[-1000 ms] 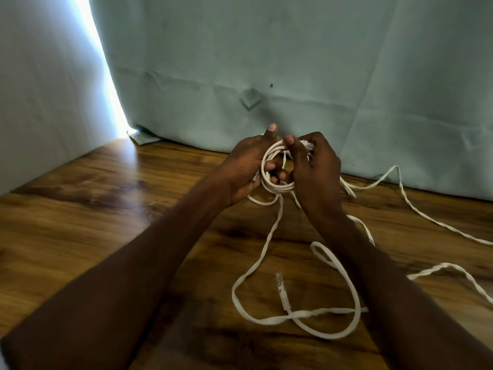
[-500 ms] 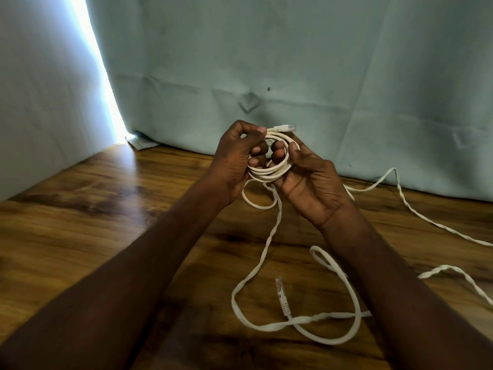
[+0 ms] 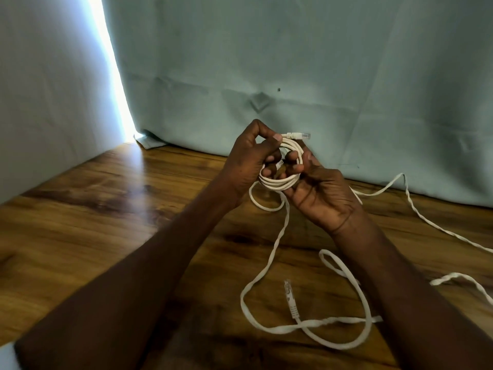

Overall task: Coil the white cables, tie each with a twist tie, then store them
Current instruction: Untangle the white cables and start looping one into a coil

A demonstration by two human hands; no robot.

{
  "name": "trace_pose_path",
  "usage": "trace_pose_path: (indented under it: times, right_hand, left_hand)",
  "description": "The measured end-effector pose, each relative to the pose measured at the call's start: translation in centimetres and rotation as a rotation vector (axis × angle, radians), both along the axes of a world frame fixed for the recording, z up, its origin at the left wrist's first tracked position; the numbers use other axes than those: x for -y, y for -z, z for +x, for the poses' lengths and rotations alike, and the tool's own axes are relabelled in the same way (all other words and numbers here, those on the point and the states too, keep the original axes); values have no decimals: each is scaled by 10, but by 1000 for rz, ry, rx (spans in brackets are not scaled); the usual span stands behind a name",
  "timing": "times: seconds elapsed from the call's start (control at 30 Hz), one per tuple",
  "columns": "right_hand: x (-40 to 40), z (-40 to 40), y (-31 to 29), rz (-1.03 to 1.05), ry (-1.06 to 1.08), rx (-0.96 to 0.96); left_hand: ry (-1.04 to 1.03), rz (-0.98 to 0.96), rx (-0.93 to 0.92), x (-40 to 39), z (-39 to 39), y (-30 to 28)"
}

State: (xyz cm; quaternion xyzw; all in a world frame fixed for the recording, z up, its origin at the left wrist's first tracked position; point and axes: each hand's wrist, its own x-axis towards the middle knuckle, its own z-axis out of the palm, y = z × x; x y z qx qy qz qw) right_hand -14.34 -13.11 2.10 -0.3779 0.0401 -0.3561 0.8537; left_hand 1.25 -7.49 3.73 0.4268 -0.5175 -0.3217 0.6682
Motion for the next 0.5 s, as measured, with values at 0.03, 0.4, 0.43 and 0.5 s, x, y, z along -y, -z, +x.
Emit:
trace_pose_path:
  times: [0.03, 0.4, 0.43, 0.5]
  right_hand:
    - [1, -2, 0, 0, -9, -5]
    - [-4, 7, -4, -30, 127, -105]
    - [-3, 9, -3, -52, 132, -114]
    - [-2, 13, -2, -58, 107, -115]
  left_hand:
    - [5, -1, 5, 0, 0, 0]
    - [-41, 0, 104, -2, -3, -1]
    - [-47, -6, 139, -3, -3, -2]
    - [-55, -15, 192, -4, -1, -2]
